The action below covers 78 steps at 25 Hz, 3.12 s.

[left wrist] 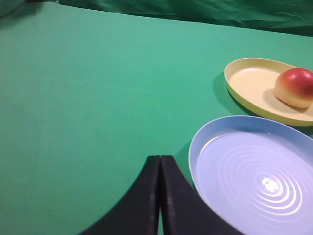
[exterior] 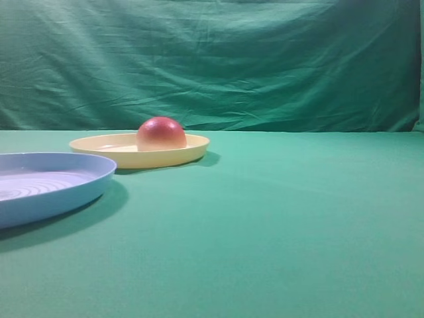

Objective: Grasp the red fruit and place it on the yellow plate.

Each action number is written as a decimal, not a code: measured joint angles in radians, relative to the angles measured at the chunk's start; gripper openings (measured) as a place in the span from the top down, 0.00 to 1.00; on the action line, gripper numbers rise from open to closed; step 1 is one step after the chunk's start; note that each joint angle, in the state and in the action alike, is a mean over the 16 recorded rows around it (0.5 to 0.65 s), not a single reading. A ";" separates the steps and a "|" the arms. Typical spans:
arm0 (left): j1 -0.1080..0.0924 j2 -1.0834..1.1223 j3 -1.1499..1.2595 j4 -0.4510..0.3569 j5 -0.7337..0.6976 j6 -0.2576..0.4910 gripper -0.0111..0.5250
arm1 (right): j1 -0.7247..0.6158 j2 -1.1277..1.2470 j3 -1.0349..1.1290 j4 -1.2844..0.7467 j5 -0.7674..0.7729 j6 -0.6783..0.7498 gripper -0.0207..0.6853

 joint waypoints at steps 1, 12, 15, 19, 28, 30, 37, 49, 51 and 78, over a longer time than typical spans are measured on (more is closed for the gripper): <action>0.000 0.000 0.000 0.000 0.000 0.000 0.98 | -0.014 -0.024 0.045 0.012 -0.028 0.002 0.97; 0.000 0.000 0.000 0.000 0.000 0.000 0.98 | -0.247 -0.324 0.572 0.163 -0.345 -0.015 0.97; 0.000 0.000 0.000 0.000 0.000 0.000 0.98 | -0.307 -0.425 0.694 0.184 -0.401 -0.046 0.97; 0.000 0.000 0.000 0.000 0.000 0.000 0.98 | -0.379 -0.574 0.840 0.196 -0.467 -0.093 0.97; 0.000 0.000 0.000 0.000 0.000 0.000 0.98 | -0.521 -0.920 1.135 0.198 -0.595 -0.180 0.97; 0.000 0.000 0.000 0.000 0.000 0.000 0.98 | -0.548 -0.989 1.197 0.199 -0.619 -0.184 0.97; 0.000 0.000 0.000 0.000 0.000 0.000 0.98 | -0.608 -1.164 1.397 0.205 -0.667 -0.179 0.97; 0.000 0.000 0.000 0.000 0.000 0.000 0.98 | -0.619 -1.241 1.596 0.220 -0.701 -0.161 0.97; 0.000 0.000 0.000 0.000 0.000 0.000 0.98 | -0.618 -1.241 1.608 0.221 -0.705 -0.160 0.97; 0.000 0.000 0.000 0.000 0.000 0.000 0.98 | -0.613 -1.242 1.617 0.223 -0.711 -0.159 0.97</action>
